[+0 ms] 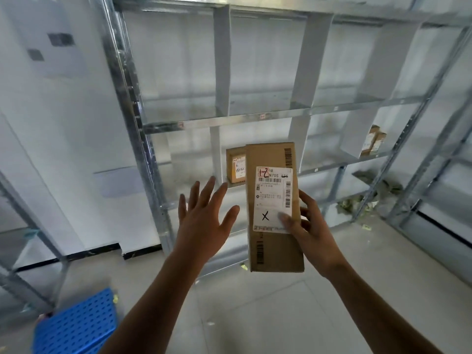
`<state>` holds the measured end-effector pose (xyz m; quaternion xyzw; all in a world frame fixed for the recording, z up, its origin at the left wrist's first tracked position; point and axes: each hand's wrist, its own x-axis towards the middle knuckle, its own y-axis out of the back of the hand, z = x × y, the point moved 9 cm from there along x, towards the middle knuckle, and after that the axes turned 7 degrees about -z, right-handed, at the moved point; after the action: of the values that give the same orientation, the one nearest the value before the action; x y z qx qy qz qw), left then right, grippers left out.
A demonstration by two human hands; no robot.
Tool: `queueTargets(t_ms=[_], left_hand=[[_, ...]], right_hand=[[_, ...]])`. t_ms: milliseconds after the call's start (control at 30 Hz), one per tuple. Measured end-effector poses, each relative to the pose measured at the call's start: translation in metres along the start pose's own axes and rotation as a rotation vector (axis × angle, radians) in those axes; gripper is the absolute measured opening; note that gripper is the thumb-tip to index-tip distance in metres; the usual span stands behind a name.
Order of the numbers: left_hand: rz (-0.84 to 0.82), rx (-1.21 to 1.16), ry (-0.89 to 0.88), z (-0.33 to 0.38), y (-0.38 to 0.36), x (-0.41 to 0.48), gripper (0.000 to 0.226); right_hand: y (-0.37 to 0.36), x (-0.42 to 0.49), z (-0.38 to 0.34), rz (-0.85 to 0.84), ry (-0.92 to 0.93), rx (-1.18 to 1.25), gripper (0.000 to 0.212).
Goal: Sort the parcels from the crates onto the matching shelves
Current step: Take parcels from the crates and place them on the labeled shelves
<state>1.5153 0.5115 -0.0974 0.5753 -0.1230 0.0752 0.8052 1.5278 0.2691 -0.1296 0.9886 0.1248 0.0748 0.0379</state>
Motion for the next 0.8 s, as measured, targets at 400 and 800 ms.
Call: queueTargets(t_ms=[400,800], left_hand=[[0.05,0.147,-0.086,0.061,-0.047,0.186,0.077],[0.079,0.008,-0.123,0.083,-0.048,0.339,0.097]], right_hand=[[0.134,0.175,-0.003,0.043,0.075,0.011,0.079],[0.175,0.355,-0.038,-0.02,0.231,-0.01,0.075]])
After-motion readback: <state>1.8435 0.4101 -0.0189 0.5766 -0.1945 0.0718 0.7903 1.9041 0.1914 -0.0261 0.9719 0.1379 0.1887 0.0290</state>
